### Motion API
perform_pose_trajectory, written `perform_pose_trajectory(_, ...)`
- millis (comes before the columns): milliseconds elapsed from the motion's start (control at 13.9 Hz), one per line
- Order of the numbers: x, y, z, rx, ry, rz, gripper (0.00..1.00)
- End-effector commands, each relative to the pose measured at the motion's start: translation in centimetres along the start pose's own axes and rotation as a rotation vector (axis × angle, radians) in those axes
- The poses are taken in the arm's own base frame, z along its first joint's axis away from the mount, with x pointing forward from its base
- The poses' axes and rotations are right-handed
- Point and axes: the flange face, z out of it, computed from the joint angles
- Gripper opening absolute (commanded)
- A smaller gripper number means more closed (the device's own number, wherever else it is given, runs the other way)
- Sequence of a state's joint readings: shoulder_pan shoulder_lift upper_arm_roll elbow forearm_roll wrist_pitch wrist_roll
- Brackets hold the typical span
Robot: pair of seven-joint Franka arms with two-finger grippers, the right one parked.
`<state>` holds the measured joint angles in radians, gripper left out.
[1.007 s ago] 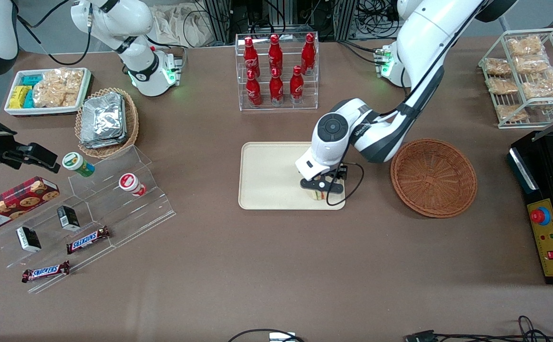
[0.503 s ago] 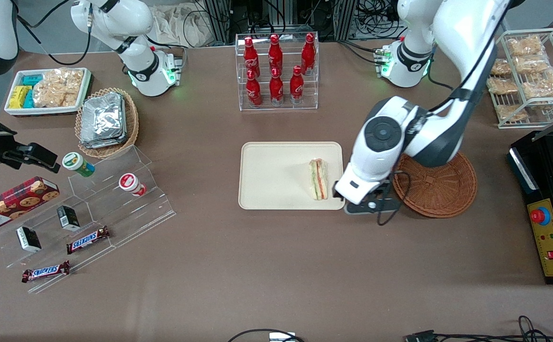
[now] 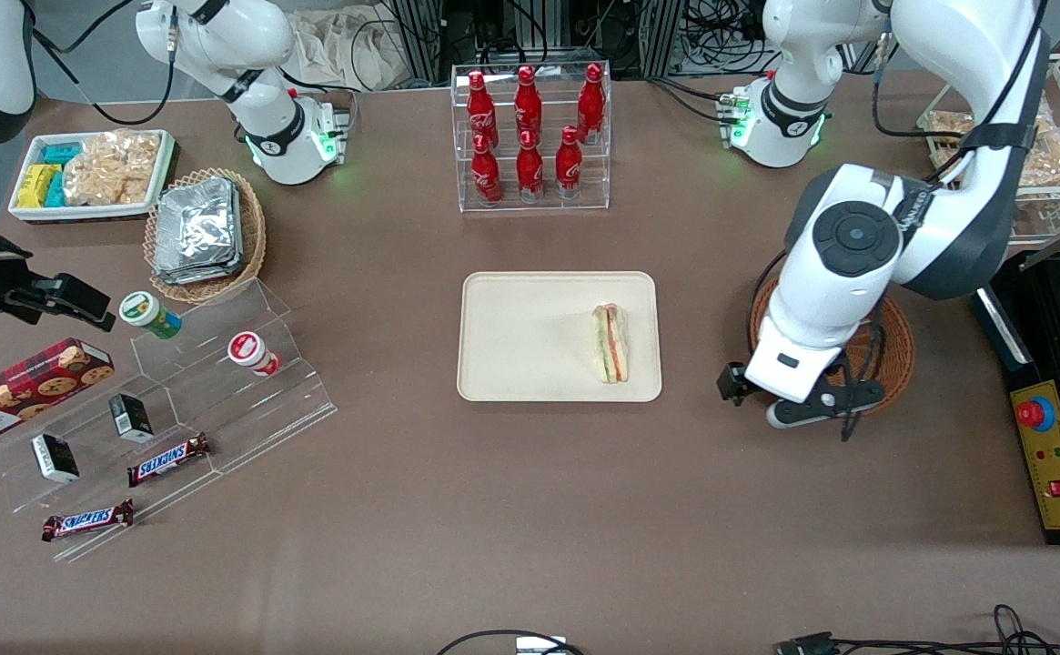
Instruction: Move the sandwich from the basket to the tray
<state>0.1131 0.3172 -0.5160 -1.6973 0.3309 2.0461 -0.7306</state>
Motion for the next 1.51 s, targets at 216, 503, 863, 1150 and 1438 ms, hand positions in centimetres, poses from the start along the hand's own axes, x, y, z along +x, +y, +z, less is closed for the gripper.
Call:
perform_pose_trajectory(216,0.6,-2.2,-1.0,0.030,-0.011,-0.013,1.00)
perform_pose_trajectory(503,1.0,-4.2,-2.6,0.061,-0.034,0.099,1.00)
perform_pose_trajectory(863,2.1,-8.9,-5.7,-0.024,-0.052,0.122,1.00)
perform_pose_trajectory(1150,1.9,-14.2,-9.4,-0.069,-0.092,0.190,1.00)
perform_pose_trajectory(1438,0.0,-19.3,-14.0,-0.096,-0.144,0.251,1.00)
